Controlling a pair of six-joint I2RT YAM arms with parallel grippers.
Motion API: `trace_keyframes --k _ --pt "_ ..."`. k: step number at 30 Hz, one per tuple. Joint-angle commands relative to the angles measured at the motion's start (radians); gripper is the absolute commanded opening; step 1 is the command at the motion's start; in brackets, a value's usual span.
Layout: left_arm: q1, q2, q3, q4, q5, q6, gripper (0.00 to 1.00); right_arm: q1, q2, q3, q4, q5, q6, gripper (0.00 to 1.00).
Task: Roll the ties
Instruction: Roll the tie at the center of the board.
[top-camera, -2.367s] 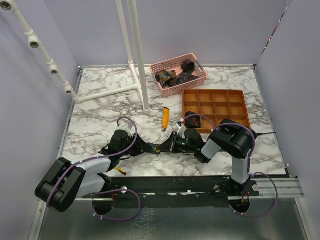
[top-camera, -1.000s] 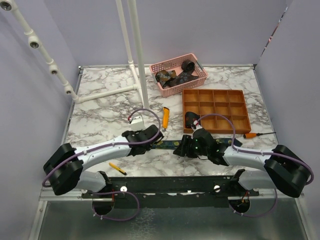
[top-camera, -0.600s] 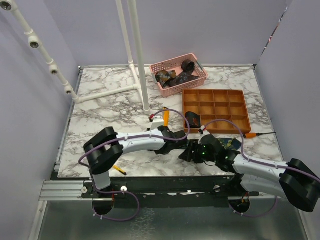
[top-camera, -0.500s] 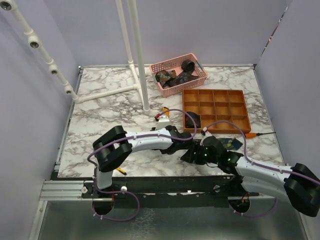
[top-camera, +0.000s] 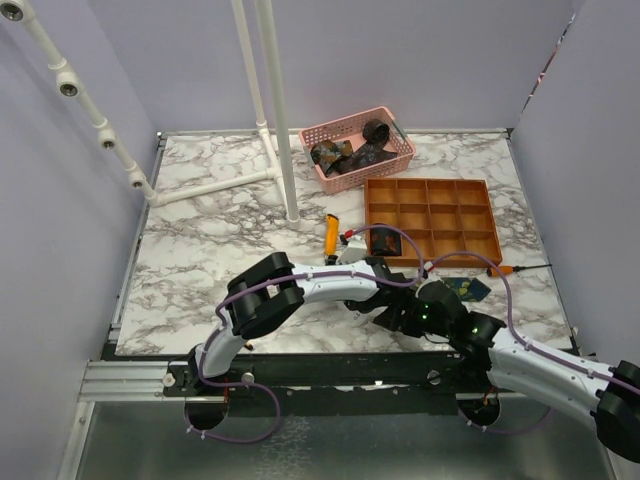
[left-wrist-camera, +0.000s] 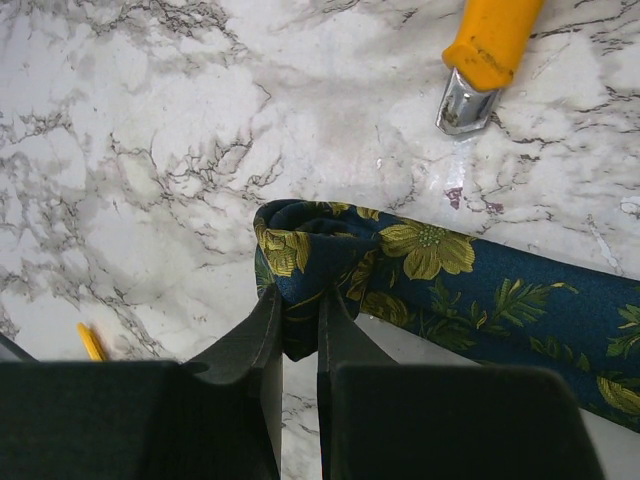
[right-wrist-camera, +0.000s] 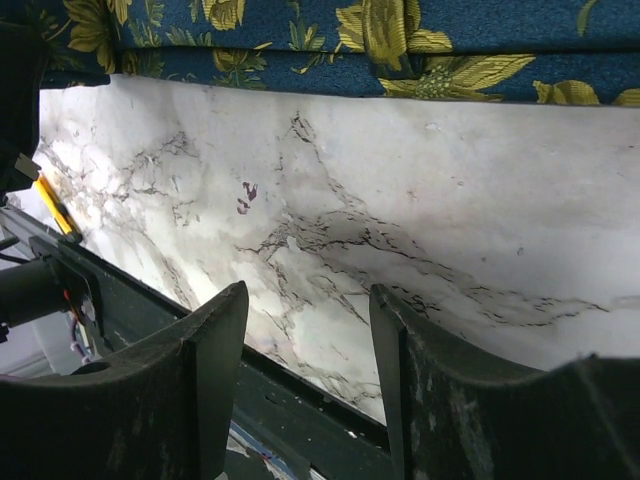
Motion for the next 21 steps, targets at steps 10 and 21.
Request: trace_keyframes --k 10,21 --pt "-0.043 0.059 0.040 0.259 0.097 0.211 0.44 0.010 -0.056 -0.010 -0.114 0.037 -0.003 0.58" --pt "-0.050 -0.041 0.010 0.362 0.175 0.262 0.69 0.009 -0.145 0.001 -0.215 0.086 0.042 0.60"
